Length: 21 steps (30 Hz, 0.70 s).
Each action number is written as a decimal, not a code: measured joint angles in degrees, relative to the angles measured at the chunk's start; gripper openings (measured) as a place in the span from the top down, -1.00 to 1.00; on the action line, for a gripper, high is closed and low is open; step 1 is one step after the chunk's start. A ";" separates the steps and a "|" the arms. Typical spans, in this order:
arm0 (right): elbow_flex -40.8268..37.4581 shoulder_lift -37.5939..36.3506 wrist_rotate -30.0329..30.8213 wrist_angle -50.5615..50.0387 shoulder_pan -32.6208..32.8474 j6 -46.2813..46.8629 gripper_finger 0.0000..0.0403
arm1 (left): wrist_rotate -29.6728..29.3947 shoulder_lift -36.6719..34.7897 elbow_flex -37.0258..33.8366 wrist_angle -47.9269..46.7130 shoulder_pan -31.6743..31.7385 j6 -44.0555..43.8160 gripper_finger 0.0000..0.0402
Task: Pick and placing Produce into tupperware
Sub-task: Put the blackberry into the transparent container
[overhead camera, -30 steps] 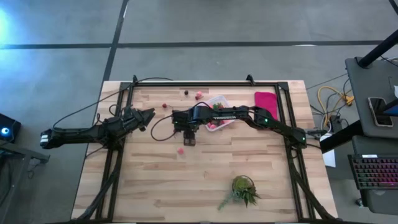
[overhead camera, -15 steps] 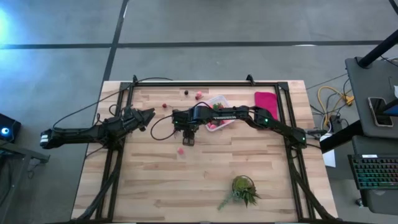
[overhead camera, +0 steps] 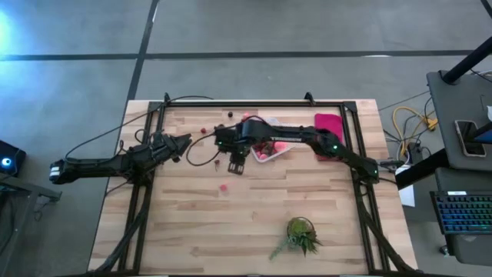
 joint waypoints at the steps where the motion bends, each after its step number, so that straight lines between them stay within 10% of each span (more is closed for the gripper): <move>1: -0.05 -1.15 1.14 -2.59 0.00 1.51 0.42 | -0.02 0.00 0.00 0.00 0.02 0.02 -0.27; 8: -0.11 -6.89 12.73 -15.95 -0.61 11.56 0.38 | -0.01 0.08 0.00 0.02 0.02 0.02 -0.27; 21: -13.92 -7.35 6.61 -16.44 -9.55 21.34 0.22 | 0.00 0.01 0.00 0.08 0.02 0.01 -0.27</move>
